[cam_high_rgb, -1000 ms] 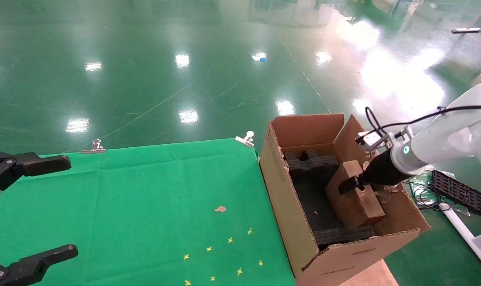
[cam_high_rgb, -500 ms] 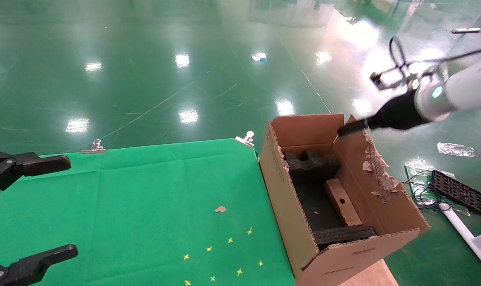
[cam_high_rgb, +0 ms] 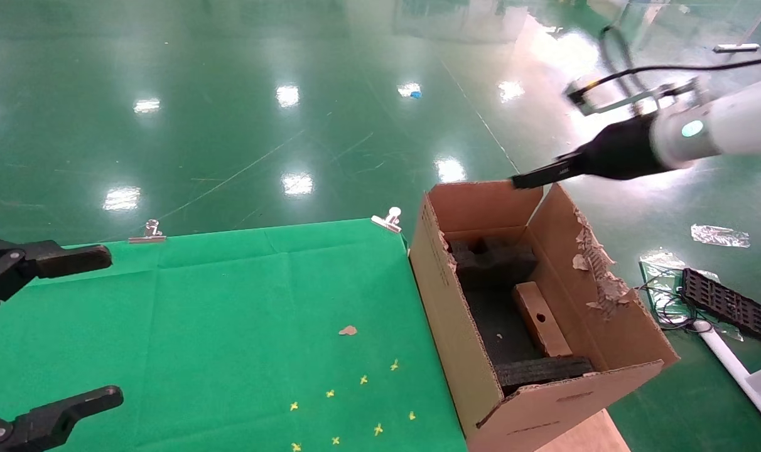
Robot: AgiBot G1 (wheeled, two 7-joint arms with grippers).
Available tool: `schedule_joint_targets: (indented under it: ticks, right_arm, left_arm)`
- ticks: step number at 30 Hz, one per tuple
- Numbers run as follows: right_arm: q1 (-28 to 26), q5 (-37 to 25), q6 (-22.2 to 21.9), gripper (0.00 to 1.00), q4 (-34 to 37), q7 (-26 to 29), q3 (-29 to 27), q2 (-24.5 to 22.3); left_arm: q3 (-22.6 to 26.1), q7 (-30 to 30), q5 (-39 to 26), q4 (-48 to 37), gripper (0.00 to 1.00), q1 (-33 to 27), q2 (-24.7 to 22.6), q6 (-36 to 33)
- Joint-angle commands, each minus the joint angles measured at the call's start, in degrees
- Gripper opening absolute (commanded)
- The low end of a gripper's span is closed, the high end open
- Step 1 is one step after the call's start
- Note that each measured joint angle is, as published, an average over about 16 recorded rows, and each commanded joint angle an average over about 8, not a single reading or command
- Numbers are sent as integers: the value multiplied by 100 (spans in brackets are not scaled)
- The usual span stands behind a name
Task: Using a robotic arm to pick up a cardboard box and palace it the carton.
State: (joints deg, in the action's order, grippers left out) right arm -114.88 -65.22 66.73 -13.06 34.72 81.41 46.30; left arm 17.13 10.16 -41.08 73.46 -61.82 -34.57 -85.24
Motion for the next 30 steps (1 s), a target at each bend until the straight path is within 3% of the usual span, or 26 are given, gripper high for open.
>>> schedule_joint_targets:
  ticks: [1, 30]
  right_arm:
    - [123, 65, 40, 100, -163, -61, -161, -33]
    - [2910, 1280, 1033, 100, -3314, -1311, -3574, -619]
  left_arm:
    - [1, -1, 1, -1, 100, -1, 0, 0]
    - [10, -5, 6, -3, 100, -4, 3, 2]
